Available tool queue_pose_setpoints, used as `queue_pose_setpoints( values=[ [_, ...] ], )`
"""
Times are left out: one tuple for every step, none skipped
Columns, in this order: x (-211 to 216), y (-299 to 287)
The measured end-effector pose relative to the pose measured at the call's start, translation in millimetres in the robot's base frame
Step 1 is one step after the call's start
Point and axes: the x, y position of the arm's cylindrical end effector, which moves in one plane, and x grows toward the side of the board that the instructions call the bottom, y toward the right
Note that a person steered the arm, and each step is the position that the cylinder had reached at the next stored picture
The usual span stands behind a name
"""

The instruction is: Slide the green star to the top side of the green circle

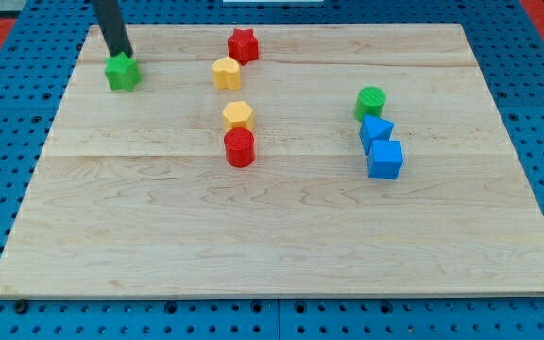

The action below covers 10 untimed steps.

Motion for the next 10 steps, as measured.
queue_pose_setpoints(
  values=[
    [-13, -22],
    [-17, -75],
    [36, -44],
    [43, 22],
    [48, 71],
    [48, 113],
    [55, 148],
    [89, 137],
    [80, 165],
    [66, 154]
  ],
)
